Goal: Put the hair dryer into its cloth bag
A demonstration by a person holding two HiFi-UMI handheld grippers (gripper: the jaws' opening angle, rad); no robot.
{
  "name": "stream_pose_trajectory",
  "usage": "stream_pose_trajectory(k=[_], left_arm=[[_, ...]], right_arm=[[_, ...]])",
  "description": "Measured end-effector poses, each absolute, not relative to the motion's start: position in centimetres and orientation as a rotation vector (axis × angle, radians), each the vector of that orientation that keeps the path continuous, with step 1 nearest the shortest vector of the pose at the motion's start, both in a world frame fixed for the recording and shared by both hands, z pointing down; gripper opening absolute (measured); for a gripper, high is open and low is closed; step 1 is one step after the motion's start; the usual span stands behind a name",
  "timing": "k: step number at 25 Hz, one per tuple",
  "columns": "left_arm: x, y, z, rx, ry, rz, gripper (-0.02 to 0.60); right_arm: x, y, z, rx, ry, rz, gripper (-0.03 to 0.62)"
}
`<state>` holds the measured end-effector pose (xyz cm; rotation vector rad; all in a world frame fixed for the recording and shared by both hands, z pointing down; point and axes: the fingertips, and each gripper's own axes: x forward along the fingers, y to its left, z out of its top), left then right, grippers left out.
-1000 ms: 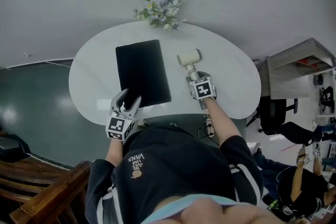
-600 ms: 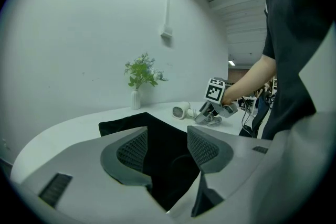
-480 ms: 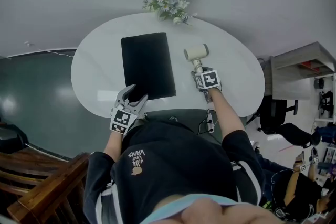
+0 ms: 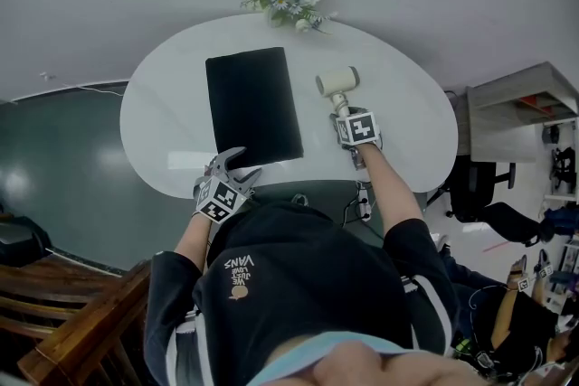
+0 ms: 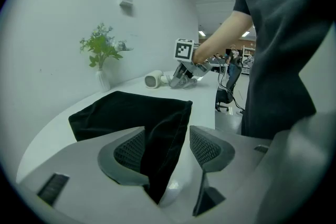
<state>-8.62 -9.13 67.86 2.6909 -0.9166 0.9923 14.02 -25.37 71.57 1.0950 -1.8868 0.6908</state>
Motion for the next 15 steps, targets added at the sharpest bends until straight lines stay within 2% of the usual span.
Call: stream_pose_trajectory(k=[7, 13, 15], left_arm=[[-8.4, -8.5, 70.3, 2.662, -0.825, 1.158, 0.261], [-8.5, -8.6, 71.2, 2.642, -0.805, 1.206, 0.162], [-8.5, -8.7, 71.5, 2.639, -0.795, 1.239, 0.15]], right_arm=[[14.5, -23.8, 71.5, 1.116, -1.889, 0.72, 0.225], [15.3, -21.4, 71.1, 1.134, -1.906, 0.742, 0.225], [15.6, -20.6, 70.8, 1.147, -1.913, 0.752, 0.225]])
